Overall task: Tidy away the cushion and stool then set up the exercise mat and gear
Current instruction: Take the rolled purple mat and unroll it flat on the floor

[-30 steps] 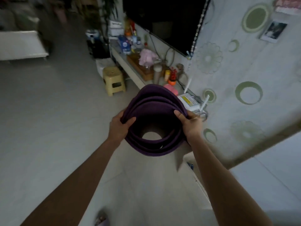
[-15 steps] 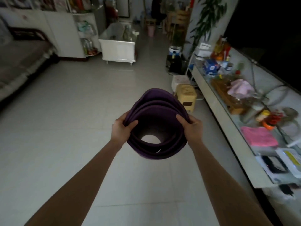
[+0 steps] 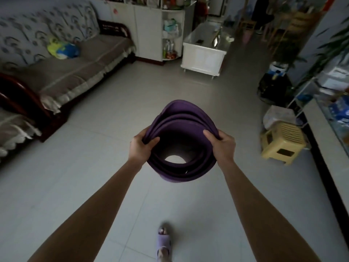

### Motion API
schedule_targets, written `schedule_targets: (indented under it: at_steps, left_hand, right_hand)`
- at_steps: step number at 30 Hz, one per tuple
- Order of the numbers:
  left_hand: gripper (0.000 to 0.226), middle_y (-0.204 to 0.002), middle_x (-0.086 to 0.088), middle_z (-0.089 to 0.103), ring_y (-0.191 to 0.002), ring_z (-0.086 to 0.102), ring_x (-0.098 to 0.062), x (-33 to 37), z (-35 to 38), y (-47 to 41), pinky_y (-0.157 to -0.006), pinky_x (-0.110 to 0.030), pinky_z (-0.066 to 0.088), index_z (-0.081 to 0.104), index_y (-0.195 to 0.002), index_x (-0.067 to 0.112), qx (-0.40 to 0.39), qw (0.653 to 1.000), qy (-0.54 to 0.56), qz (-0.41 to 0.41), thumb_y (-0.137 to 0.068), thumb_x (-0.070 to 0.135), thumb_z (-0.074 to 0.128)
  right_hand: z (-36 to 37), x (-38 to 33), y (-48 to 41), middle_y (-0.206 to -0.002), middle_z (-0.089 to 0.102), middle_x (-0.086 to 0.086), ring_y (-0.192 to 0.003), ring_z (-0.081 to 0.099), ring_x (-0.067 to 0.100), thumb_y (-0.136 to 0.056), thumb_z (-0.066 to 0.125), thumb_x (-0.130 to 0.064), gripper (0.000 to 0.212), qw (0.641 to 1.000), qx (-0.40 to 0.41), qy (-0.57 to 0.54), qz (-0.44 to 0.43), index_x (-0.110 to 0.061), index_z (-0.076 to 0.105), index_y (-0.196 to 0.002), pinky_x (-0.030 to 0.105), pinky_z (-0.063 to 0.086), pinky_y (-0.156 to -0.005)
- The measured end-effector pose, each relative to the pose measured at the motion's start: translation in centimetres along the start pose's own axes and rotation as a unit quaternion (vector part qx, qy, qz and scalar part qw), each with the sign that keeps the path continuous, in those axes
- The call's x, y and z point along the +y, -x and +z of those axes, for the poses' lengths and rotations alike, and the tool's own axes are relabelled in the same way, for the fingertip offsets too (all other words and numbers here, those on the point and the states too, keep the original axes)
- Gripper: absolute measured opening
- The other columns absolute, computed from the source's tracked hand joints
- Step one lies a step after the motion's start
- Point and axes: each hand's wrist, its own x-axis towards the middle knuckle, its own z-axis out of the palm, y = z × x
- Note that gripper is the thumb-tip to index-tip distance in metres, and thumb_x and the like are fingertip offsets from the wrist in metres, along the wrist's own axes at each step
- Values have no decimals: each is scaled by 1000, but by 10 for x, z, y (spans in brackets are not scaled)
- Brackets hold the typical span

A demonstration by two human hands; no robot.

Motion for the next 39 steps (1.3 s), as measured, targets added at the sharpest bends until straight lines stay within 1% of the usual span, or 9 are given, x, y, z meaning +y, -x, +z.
schedule_targets:
  at_steps: [4, 9, 16, 20, 24, 26, 32, 36, 39]
  left_hand:
    - [35, -101, 2, 67, -97, 63, -20, -14, -32, -90, -90, -38, 53, 59, -121, 17, 32, 999, 0, -24, -86, 14, 66]
    - [38, -105, 1, 68, -99, 64, -20, -29, -63, -176, -89, -37, 53, 59, -122, 20, 52, 998, -7, -43, -85, 14, 67]
    - [40, -102, 4, 66, -96, 63, -18, -53, -95, -306, -82, -26, 50, 59, -124, 20, 37, 997, -24, -59, -85, 15, 67]
    - [40, -99, 7, 66, -94, 62, -16, -72, -108, -387, -83, -28, 51, 59, -123, 19, -16, 997, -47, -50, -85, 14, 67]
    - [40, -98, 10, 66, -93, 63, -13, -86, -113, -480, -86, -31, 52, 59, -124, 17, -125, 988, -84, -25, -84, 15, 68]
    - [40, -98, 9, 66, -93, 62, -14, -89, -106, -516, -87, -31, 52, 59, -123, 17, -169, 981, -97, -11, -84, 15, 68]
    - [42, -104, 4, 67, -99, 63, -17, -108, -60, -601, -90, -35, 51, 59, -124, 18, -286, 951, -118, 7, -83, 16, 69]
    - [43, -106, 1, 66, -100, 62, -19, -123, -7, -643, -91, -35, 50, 58, -124, 16, -357, 922, -146, 16, -83, 17, 70]
    - [43, -106, -1, 66, -100, 62, -21, -132, 35, -671, -93, -38, 49, 59, -123, 15, -400, 900, -173, 32, -81, 19, 71]
  right_hand:
    - [84, 2, -73, -76, 72, -2, -67, 63, 9, -77, 76, -27, 19, 999, -38, 3, 14, -13, 76, -90, 23, 48, -67]
    - [161, 4, -136, -70, 69, -7, -67, 62, 12, -77, 76, -29, 12, 998, -62, 10, 17, -19, 74, -82, 27, 51, -68]
    - [256, 19, -218, -77, 72, -5, -74, 66, 14, -75, 76, -34, 23, 998, -37, 27, 44, -16, 76, -90, 33, 55, -77]
    - [304, 30, -254, -77, 71, -5, -73, 64, 12, -77, 75, -33, 25, 997, 9, 29, 72, -14, 75, -94, 29, 53, -74]
    - [347, 46, -284, -65, 66, -7, -64, 61, 11, -79, 74, -33, 16, 989, 97, 26, 112, -17, 72, -79, 27, 49, -63]
    - [359, 50, -296, -65, 66, -7, -64, 61, 11, -79, 74, -33, 17, 982, 132, 23, 134, -16, 72, -80, 25, 49, -63]
    - [370, 72, -328, -74, 71, -7, -72, 66, 10, -78, 75, -32, 22, 948, 247, -6, 199, -15, 75, -91, 23, 53, -70]
    - [364, 96, -351, -72, 70, -9, -68, 64, 6, -78, 76, -30, 17, 917, 327, -14, 228, -17, 74, -88, 21, 51, -68]
    - [358, 113, -368, -76, 71, -6, -73, 66, 11, -78, 76, -30, 14, 894, 371, -27, 250, -21, 73, -88, 24, 53, -71]
